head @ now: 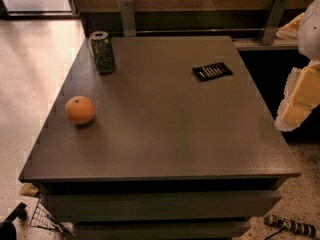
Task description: Move rxbar chocolate near orange
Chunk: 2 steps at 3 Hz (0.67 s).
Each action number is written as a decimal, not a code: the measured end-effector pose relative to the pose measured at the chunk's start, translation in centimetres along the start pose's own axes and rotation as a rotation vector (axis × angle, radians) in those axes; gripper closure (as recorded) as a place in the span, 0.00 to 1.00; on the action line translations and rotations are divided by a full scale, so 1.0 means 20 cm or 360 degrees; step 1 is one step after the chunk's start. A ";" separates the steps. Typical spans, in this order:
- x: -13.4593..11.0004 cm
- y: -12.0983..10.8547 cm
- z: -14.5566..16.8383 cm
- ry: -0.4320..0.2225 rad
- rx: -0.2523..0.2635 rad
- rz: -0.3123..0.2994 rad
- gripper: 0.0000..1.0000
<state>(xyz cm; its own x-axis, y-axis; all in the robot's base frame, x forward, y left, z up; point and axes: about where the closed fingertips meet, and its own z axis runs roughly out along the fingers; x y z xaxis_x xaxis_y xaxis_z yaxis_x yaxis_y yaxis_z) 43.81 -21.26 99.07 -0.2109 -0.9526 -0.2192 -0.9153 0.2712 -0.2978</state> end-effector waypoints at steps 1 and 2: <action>0.00 0.00 0.00 0.0000 0.0000 0.0000 0.00; 0.00 -0.08 0.01 -0.0075 -0.0001 -0.0017 0.00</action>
Offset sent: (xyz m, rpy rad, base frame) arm 0.0790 -0.0215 0.0096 0.1955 -0.0473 0.1171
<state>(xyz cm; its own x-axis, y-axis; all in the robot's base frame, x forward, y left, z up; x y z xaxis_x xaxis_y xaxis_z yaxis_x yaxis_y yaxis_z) 45.45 -21.66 99.34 -0.1848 -0.9478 -0.2599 -0.9175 0.2612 -0.2999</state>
